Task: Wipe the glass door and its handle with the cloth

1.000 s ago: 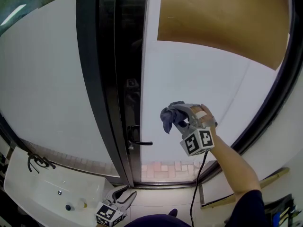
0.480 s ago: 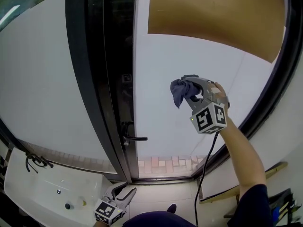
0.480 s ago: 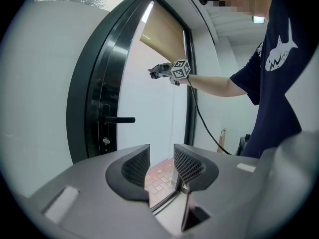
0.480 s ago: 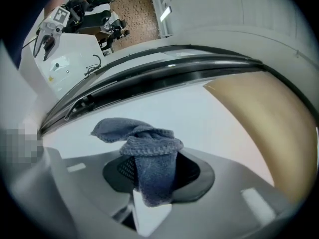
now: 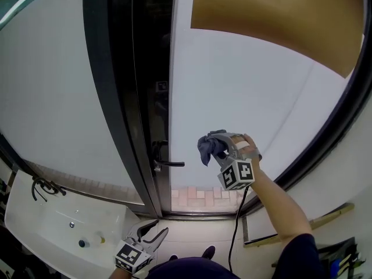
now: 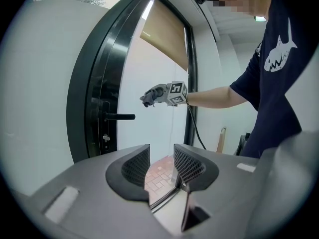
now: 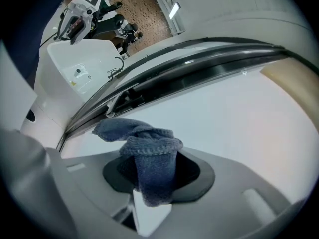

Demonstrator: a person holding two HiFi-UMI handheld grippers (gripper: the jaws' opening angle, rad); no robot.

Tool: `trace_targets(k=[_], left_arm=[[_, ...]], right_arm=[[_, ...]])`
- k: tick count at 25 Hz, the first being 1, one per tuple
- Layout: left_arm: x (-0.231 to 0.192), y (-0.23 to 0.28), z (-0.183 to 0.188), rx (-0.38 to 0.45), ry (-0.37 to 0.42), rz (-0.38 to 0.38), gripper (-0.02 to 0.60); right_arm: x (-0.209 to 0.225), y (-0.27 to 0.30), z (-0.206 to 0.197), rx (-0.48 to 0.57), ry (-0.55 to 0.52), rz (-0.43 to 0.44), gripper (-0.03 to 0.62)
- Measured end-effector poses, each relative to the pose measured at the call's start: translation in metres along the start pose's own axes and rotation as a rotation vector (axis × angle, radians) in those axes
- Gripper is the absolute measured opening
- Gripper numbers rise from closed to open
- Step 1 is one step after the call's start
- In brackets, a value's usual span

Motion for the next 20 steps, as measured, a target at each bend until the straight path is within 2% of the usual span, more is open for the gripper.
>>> trace_targets(k=[6, 12, 15, 20], left_arm=[[0.003, 0.002, -0.003, 0.001, -0.009, 0.002, 0.146], [-0.002, -0.001, 0.002, 0.02, -0.016, 0.018, 0.146], [-0.004, -0.005, -0.002, 0.023, -0.023, 0.027, 0.144], [-0.01, -0.01, -0.008, 0.029, -0.035, 0.039, 0.144]], right_arm=[[-0.051, 0.018, -0.001, 0.009, 0.045, 0.077, 0.149], [-0.087, 0.029, -0.001, -0.023, 0.066, 0.19, 0.149], [-0.091, 0.026, 0.01, 0.006, 0.126, 0.213, 0.149], [-0.058, 0.02, 0.061, 0.132, 0.185, 0.153, 0.149]])
Point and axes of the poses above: the fingertips, and each gripper's own axes: y forward along the fingers, x to its right, z out of its top, the point moved 4 cm from there along -y, backward along the fingers, and after that the axes turned 13 degrees about -y, right-handed, at the moved point
